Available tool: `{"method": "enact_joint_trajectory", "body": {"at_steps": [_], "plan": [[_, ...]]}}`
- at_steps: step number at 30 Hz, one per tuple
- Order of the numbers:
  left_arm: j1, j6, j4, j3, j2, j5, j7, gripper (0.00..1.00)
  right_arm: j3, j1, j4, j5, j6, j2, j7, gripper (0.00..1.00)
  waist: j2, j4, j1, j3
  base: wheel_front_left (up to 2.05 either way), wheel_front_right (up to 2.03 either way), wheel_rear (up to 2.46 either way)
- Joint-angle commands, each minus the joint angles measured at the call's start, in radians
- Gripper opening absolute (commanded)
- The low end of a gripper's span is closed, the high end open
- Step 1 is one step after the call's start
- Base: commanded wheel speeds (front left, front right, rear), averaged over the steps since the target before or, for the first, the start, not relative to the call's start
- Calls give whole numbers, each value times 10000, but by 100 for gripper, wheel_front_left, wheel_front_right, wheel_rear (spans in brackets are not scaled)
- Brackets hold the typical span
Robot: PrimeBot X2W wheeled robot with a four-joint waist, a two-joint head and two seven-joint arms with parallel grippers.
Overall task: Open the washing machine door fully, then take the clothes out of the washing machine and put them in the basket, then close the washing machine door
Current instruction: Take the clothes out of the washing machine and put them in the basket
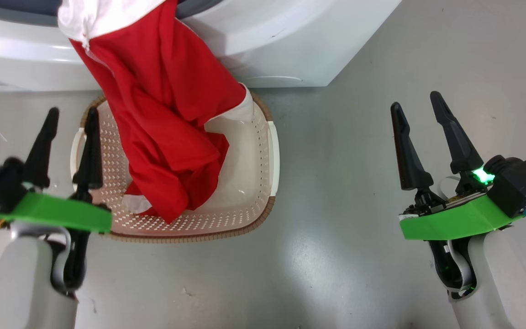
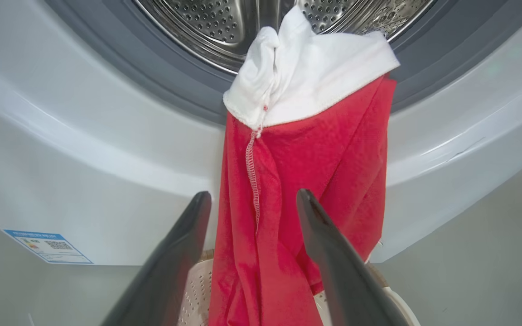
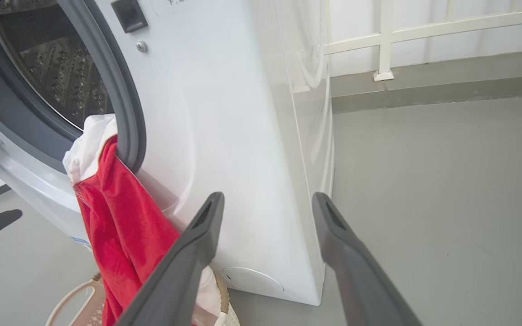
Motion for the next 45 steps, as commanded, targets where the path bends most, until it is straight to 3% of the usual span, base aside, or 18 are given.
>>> {"method": "enact_joint_trajectory", "body": {"at_steps": [1, 10, 24, 34, 45], "plan": [[755, -48, -772, 646, 168, 340, -76, 100, 224, 313, -222, -102, 62, 45, -63, 100, 0, -17, -1, -51, 0, 0, 0], [2309, -55, -2646, 1081, 0, 765, -76, 100, 157, 437, -289, -124, 62, 45, -63, 100, 0, -68, -1, -108, 0, 0, 0], [1975, -57, -3012, 829, 107, 610, -76, 100, 246, 372, -217, -107, 62, 45, -63, 100, 0, -40, -1, -143, 0, 0, 0], [-15, -57, -1742, 234, 646, 531, -55, 100, 303, 408, -183, -101, 62, 45, -63, 100, 0, 75, -1, -146, 0, 0, 0], [-2456, -57, 244, -1043, 1243, 690, 573, 100, 362, 357, -242, -65, 62, 45, -63, 100, 0, 1, -1, -35, 0, 0, 0]]}}
